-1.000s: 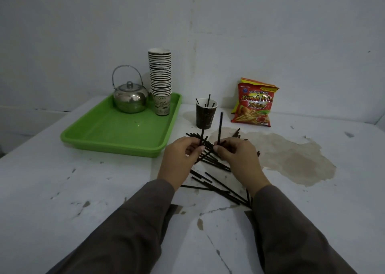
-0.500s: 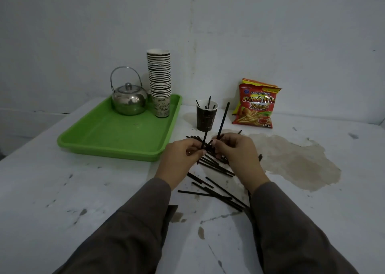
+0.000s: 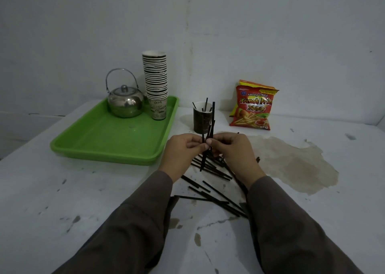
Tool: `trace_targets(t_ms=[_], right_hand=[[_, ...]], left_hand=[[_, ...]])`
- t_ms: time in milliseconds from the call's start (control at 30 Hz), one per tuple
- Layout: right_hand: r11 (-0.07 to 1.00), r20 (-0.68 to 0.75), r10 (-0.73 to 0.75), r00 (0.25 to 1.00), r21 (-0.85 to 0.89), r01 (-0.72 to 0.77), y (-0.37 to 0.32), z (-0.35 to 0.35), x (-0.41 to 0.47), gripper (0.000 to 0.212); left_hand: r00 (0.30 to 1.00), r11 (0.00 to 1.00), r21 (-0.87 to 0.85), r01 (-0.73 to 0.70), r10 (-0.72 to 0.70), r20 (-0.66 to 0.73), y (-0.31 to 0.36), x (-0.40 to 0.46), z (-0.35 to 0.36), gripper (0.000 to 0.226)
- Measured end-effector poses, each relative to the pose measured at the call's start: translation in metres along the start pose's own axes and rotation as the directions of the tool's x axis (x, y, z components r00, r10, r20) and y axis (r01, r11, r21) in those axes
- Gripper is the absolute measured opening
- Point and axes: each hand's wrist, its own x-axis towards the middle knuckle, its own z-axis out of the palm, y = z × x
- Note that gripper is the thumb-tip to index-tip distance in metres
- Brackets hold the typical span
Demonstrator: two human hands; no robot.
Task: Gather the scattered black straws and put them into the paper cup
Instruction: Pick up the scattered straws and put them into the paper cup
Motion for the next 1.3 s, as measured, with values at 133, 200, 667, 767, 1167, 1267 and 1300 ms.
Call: trace_targets(t_ms=[133, 200, 667, 767, 1167, 1267, 1300], right_hand=[[0.998, -0.007, 0.032, 0.999, 0.056, -0.031, 0.000, -0.002, 0.009, 0.007], [0.996, 0.009, 0.045, 0.999, 0.082, -0.046, -0.004, -0.006, 0.018, 0.006], [0.992, -0.260, -0.114, 0.959, -0.079, 0.096, -0.056, -0.023, 0.148, 0.021], [0.977, -0.227, -0.089, 0.970, -0.211, 0.040, -0.041, -0.016, 0.163, 0.023], [0.890, -0.063, 0.033, 0.997, -0.453, -0.058, -0.014, -0.007, 0.171, 0.050], [0.887, -0.074, -0.010, 0.997, -0.460, -0.025, -0.022, -0.010, 0.168, 0.060], [0.886, -0.088, -0.031, 0.996, -0.464, -0.013, -0.024, -0.010, 0.167, 0.061]], left_hand=[[1.000, 1.000, 0.023, 0.013, -0.013, -0.013, 0.001, 0.012, 0.000, 0.008], [1.000, 0.998, 0.053, 0.019, -0.019, -0.002, 0.003, 0.021, -0.001, 0.011], [0.966, 0.969, 0.177, -0.171, 0.201, -0.164, 0.054, 0.156, -0.023, 0.013], [0.982, 0.968, 0.237, -0.078, 0.116, -0.150, 0.036, 0.172, -0.021, 0.020], [0.996, 0.916, 0.394, 0.082, -0.086, -0.009, 0.010, 0.182, -0.018, 0.047], [0.999, 0.866, 0.498, 0.050, -0.047, -0.019, 0.020, 0.183, -0.019, 0.049], [0.999, 0.862, 0.505, 0.042, -0.033, -0.027, 0.024, 0.182, -0.019, 0.047]])
